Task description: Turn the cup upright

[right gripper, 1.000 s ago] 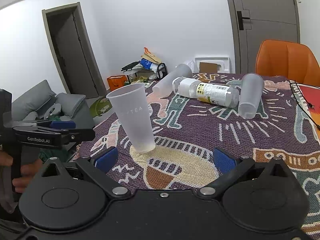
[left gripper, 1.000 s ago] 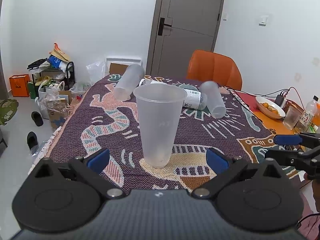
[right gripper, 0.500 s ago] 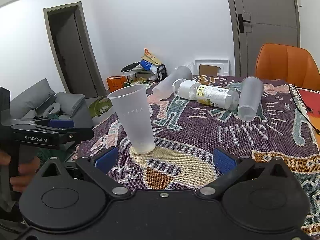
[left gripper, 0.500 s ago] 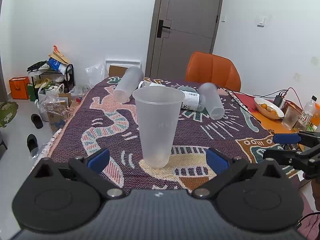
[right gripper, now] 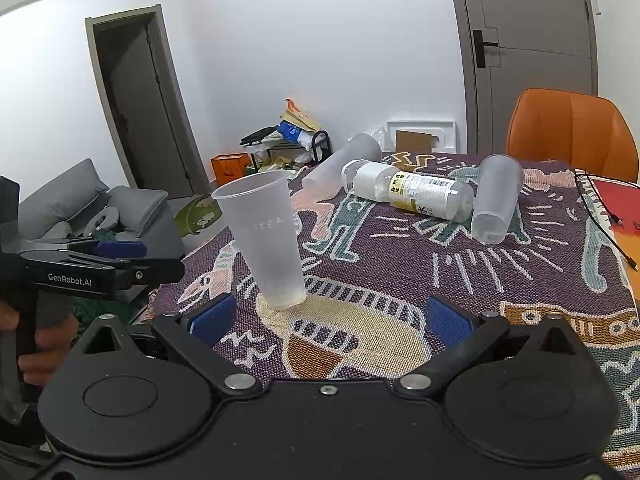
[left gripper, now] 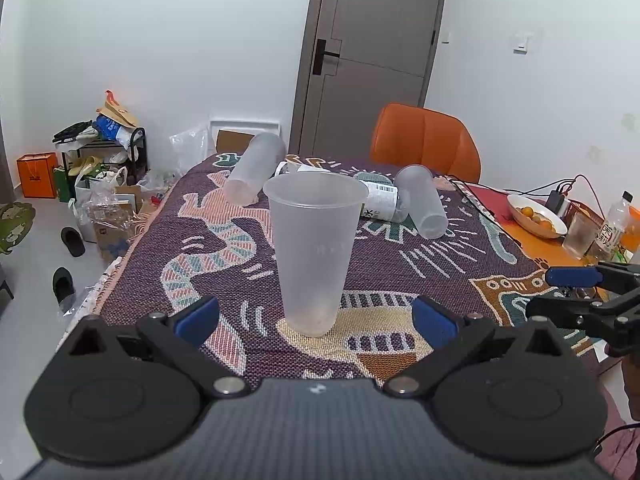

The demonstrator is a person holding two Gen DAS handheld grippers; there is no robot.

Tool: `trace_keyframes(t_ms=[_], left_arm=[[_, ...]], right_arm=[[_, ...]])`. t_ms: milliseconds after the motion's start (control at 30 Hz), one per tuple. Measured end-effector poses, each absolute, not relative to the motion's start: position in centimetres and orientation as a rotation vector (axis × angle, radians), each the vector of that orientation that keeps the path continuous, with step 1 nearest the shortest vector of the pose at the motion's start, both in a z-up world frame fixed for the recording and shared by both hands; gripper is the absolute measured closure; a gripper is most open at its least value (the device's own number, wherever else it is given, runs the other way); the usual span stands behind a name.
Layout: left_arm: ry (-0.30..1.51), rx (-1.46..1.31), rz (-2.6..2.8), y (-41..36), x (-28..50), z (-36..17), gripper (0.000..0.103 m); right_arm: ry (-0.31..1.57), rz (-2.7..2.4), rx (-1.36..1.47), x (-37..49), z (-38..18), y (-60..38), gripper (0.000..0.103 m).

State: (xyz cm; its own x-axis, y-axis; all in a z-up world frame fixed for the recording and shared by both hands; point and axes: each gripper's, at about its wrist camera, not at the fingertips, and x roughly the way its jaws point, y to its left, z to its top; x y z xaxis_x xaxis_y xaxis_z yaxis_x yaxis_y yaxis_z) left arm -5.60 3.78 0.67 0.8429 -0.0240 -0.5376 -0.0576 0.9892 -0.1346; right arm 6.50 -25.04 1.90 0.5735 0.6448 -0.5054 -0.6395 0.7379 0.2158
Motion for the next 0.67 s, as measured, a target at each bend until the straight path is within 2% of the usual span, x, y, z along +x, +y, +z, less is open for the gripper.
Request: trace_keyframes(t_ms=[667], left_arm=[[0.567,-0.155,0.02,3.79,-5.42,0.37,0.001]], right_arm=[[0.609,0.747,0.014,6.79,1.25,-25.06,0.0]])
